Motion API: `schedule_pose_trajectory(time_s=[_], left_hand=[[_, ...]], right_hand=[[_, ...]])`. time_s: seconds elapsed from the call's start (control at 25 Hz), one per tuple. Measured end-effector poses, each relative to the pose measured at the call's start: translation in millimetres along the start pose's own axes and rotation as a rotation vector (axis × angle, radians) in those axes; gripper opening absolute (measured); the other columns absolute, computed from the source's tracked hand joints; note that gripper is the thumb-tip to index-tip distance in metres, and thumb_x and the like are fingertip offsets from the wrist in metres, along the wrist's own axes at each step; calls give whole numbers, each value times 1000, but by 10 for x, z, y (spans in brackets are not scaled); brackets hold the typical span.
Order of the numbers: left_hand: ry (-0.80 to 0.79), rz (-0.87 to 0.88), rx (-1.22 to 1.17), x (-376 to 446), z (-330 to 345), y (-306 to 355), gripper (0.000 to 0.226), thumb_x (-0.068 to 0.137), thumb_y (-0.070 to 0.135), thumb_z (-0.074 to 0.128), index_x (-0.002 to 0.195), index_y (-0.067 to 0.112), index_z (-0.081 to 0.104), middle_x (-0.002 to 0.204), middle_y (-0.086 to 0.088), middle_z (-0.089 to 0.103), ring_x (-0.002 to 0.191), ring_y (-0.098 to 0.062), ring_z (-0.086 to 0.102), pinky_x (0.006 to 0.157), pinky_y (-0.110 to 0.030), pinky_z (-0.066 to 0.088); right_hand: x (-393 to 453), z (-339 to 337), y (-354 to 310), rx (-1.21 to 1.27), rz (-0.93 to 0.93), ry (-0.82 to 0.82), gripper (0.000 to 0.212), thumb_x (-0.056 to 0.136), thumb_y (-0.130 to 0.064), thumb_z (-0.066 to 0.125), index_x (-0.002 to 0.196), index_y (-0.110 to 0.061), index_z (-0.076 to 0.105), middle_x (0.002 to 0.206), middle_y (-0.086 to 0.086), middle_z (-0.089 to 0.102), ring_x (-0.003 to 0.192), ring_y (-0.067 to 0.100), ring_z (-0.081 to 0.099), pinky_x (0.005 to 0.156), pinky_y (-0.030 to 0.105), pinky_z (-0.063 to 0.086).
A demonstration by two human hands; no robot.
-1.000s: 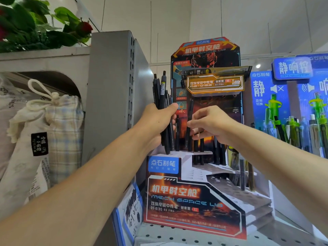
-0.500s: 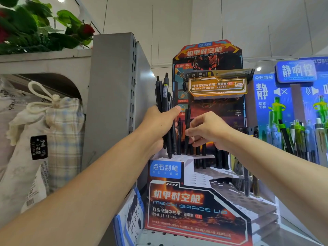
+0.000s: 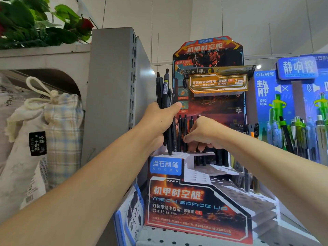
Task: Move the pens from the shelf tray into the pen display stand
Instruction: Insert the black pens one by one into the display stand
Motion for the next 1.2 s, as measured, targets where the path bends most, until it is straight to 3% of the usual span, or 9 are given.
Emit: schedule_pose_trajectory(time_s=[0.12, 0.24, 0.32, 0.48, 0.6, 0.8, 0.92, 1.04, 1.2], left_hand=[[-12, -10, 17, 0, 3, 0, 36, 96, 31, 65, 126, 11, 60, 91, -5, 64, 85, -22, 63, 72, -35, 55], [-23, -12, 41, -12, 0, 15, 36, 95, 33, 67, 125, 14, 63, 95, -4, 70, 78, -16, 68, 58, -29, 55], [-36, -31, 45, -25, 13, 21, 35, 93, 34, 70, 122, 15, 65, 97, -5, 73, 75, -15, 71, 51, -25, 56], [-48, -96, -18, -39, 67, 32, 35, 89, 30, 75, 119, 12, 69, 99, -10, 75, 92, -30, 73, 77, -43, 62], [-46, -105, -4, -47, 100, 52, 36, 89, 32, 75, 118, 10, 68, 99, -11, 75, 92, -30, 72, 79, -43, 62], [-21, -110, 1, -40, 126, 37, 42, 95, 39, 65, 127, 13, 62, 108, -10, 71, 94, -28, 69, 71, -38, 59], [-7, -113, -35, -18, 103, 22, 41, 96, 39, 64, 125, 10, 62, 102, -10, 73, 91, -26, 71, 84, -43, 60], [20, -85, -75, 6, 42, 25, 32, 98, 31, 64, 117, 6, 67, 76, -4, 67, 66, -17, 66, 65, -31, 59], [15, -54, -40, -31, 14, 82, 33, 97, 27, 67, 121, 4, 63, 79, -4, 65, 66, -15, 62, 50, -25, 53]], right_hand=[[-105, -123, -137, 76, -144, 4, 19, 90, -25, 73, 81, -8, 71, 64, 0, 72, 48, 9, 55, 40, 18, 40], [-312, -178, -319, 521, -286, -251, 12, 93, -22, 69, 93, -10, 71, 82, 6, 71, 67, 14, 65, 56, 24, 53], [-419, -191, -380, 647, -330, -346, 13, 93, -20, 70, 99, -8, 70, 90, 10, 70, 75, 17, 67, 65, 28, 57], [-464, -146, -372, 582, -302, -240, 12, 89, -14, 74, 92, -3, 70, 76, 7, 70, 71, 18, 68, 68, 35, 61], [-474, -142, -360, 668, -255, -233, 7, 90, -8, 72, 92, -2, 69, 73, 8, 66, 67, 17, 67, 67, 38, 61], [-480, -172, -335, 712, -212, -279, 4, 93, -3, 65, 93, -3, 69, 95, 19, 66, 75, 25, 72, 65, 37, 61], [-455, -181, -289, 792, -187, -324, 11, 93, -2, 64, 87, -3, 73, 92, 18, 72, 72, 23, 74, 64, 35, 61], [-405, -214, -205, 842, -174, -332, 28, 95, -2, 61, 75, -9, 79, 85, 14, 76, 75, 24, 76, 65, 36, 63], [-264, -322, -7, 571, -123, -46, 1, 92, -4, 68, 92, -3, 67, 81, 17, 73, 71, 24, 75, 63, 39, 64]])
Point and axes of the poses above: each hand's wrist, its own x-axis towards the middle knuckle, its own z-axis out of the palm, y = z × x, the point moved 7 cm from there along x, towards the middle knuckle
